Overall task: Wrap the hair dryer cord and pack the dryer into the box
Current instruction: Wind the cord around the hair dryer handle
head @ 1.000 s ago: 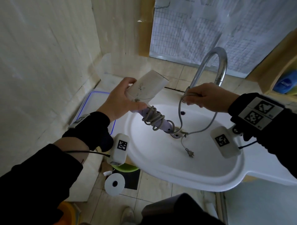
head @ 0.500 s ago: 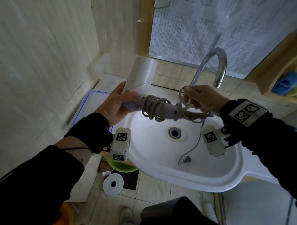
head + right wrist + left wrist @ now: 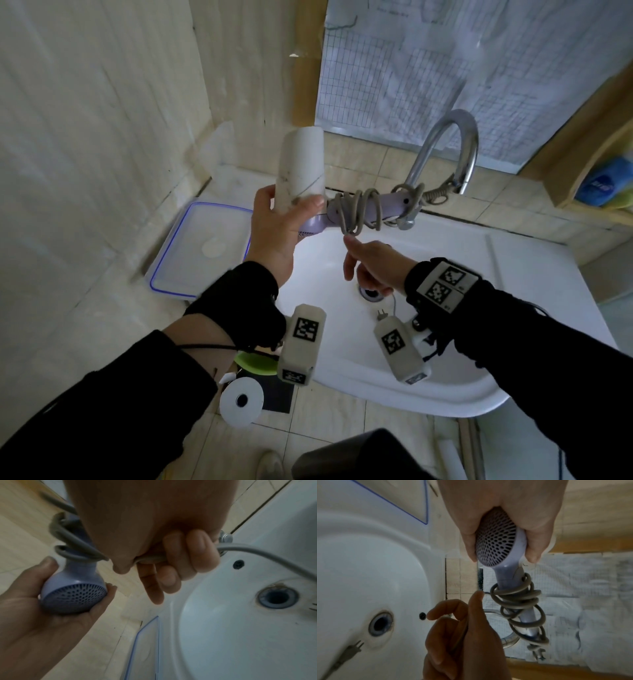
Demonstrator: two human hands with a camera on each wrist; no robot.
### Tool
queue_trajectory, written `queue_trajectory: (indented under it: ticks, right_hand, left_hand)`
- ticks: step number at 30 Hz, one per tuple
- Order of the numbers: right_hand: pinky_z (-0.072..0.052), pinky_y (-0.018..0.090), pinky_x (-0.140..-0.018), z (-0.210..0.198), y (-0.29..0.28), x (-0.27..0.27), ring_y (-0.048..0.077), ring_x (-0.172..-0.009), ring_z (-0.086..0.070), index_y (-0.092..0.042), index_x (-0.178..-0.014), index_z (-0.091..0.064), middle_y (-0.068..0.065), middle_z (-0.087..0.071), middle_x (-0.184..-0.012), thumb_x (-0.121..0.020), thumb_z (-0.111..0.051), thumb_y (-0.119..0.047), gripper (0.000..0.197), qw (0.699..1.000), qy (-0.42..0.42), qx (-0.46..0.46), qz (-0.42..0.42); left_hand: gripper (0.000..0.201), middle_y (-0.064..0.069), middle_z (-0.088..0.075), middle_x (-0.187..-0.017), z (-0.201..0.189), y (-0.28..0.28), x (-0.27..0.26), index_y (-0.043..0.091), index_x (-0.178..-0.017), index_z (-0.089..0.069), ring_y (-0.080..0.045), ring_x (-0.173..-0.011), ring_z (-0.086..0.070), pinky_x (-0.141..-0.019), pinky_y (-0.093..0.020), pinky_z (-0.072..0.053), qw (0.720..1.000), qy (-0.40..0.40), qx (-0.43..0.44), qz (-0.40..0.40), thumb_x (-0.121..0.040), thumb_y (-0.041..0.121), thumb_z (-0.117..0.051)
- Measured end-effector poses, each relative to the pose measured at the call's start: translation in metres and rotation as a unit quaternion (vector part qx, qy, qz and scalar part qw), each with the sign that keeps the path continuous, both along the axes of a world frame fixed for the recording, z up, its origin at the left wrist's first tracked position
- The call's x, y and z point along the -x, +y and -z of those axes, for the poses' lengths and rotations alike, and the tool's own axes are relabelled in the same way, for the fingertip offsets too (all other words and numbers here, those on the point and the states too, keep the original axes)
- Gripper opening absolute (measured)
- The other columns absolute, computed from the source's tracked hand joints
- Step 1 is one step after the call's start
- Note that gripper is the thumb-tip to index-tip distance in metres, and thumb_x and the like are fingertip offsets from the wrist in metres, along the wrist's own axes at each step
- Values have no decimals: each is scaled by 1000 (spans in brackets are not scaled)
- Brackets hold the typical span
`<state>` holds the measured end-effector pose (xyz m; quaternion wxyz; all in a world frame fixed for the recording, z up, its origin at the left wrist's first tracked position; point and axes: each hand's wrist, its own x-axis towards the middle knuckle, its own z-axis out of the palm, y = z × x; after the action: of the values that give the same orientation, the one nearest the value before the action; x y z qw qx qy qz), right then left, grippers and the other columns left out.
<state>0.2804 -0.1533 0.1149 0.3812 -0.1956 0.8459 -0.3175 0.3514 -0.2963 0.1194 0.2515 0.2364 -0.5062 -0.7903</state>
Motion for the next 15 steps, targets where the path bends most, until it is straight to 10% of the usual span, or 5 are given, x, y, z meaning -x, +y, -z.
queue_trajectory:
  ticks: [6, 15]
  right_hand:
    - [-30, 19, -38, -1, -1, -11, 9, -25, -31, -12, -68, -50, 2, -45, -47, -94, -31, -50, 50, 997, 22, -60, -52]
    - [-34, 20, -34, -14, 6, -13, 17, -37, -37, -12, -69, -48, 3, -50, -52, -92, -47, -22, 25, 981, 73, -115, -142]
  left_hand:
    - [57, 9, -58, -102, 6, 0, -2, 24, -112, -44, -13, -92, -61, -69, -17, -52, 975, -34, 219, -27, -67, 25, -79]
    - [58, 9, -54, -96, 10, -5, -6, 25, -110, -42, -7, -81, -54, -57, -3, -42, 943, -63, 324, -29, -67, 20, -80]
